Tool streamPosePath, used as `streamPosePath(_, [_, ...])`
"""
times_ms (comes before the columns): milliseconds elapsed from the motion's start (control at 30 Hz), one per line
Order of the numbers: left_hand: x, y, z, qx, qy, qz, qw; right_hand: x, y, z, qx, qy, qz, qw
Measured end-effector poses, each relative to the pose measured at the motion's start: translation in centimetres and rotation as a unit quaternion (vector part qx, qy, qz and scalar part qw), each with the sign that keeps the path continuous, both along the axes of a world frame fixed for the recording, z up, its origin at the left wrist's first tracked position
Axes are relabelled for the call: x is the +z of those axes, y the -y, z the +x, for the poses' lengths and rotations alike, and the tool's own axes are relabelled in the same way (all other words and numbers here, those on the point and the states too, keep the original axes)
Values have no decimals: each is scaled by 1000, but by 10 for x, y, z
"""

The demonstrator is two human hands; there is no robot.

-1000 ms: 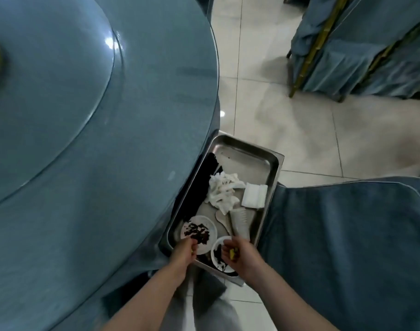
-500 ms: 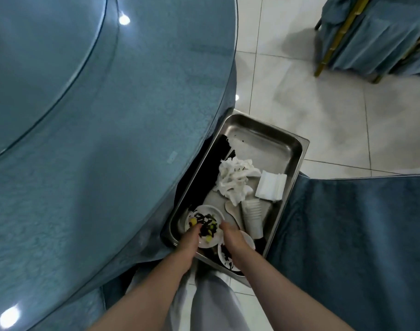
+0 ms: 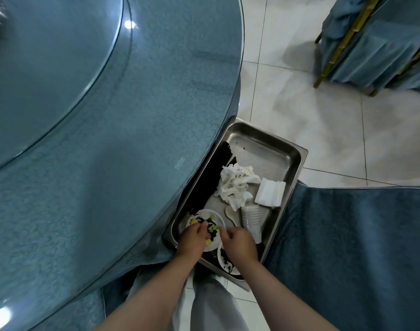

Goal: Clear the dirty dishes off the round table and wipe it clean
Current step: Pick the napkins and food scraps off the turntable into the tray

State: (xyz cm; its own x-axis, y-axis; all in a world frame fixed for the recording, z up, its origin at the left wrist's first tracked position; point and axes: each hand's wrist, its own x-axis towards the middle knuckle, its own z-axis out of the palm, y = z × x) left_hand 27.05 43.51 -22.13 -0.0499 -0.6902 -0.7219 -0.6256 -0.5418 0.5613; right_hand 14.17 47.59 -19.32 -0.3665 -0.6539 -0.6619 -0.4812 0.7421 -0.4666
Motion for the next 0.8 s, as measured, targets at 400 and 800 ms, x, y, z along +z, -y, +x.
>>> streamPosePath(400, [85, 0, 6, -55, -109, 58, 991, 89, 12, -5, 23, 98, -4, 995])
streamPosePath(800, [223, 63, 102, -76, -127, -165, 975, 214, 82, 49, 83, 37, -154, 984])
